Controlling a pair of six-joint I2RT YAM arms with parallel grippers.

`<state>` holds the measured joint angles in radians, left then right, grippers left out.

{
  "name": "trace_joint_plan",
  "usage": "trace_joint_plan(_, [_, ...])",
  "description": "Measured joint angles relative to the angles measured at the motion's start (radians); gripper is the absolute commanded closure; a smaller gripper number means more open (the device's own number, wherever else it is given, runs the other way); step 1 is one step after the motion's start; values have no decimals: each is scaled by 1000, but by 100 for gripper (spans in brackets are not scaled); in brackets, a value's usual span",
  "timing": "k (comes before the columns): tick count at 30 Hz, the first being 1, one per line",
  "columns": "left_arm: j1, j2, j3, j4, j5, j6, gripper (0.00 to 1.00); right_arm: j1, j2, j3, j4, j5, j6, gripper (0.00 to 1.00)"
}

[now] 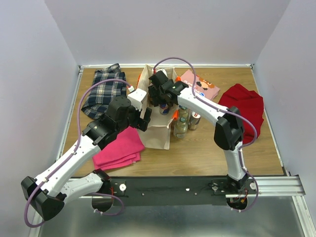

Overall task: Take the beverage out of the canvas bag
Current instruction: Take out the drink from the canvas bag.

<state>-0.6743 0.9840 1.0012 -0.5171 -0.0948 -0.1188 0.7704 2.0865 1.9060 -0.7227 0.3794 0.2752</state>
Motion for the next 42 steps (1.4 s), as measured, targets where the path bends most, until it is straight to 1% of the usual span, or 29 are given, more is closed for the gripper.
trace_joint_plan(6, [0,5,0,0,-3,3,1,0,10,2,19,0,-8,17])
trace_joint_plan(11, [0,11,0,1,-6,8,1,0,63,20,18,0,-14,18])
trace_joint_plan(13, [0,12,0,1,-7,8,1,0,74,20,16,0,-14,18])
trace_joint_plan(14, [0,12,0,1,-8,10,1,0,79,20,16,0,-14,20])
trace_joint_plan(15, [0,12,0,1,-10,10,1,0,80,20,15,0,-14,26])
trace_joint_plan(17, [0,12,0,1,-10,11,1,0,81,20,15,0,-14,32])
trace_joint_plan(18, [0,12,0,1,-10,11,1,0,81,20,15,0,-14,42])
trace_joint_plan(21, [0,13,0,1,-10,11,1,-2,81,20,14,-4,-16,55])
trace_joint_plan(24, [0,13,0,1,-11,15,1,-4,81,20,15,-7,-14,65])
trace_joint_plan(25, [0,13,0,1,-11,16,1,-4,81,20,15,-8,-14,70])
trace_joint_plan(26, [0,13,0,1,-13,16,1,-4,81,20,15,-8,-14,72])
trace_joint_plan(27, [0,13,0,1,-16,18,1,-4,81,20,15,-8,-14,76])
trace_joint_plan(30, [0,13,0,1,-26,18,1,-4,81,20,14,-8,-14,84])
trace_joint_plan(31, [0,13,-1,1,-28,19,1,-4,81,20,14,-8,-14,88])
trace_joint_plan(35, [0,13,-1,1,-30,21,1,-5,81,21,14,-11,-14,98])
trace_joint_plan(42, [0,13,-1,1,-47,21,1,-7,79,23,10,-32,-23,99])
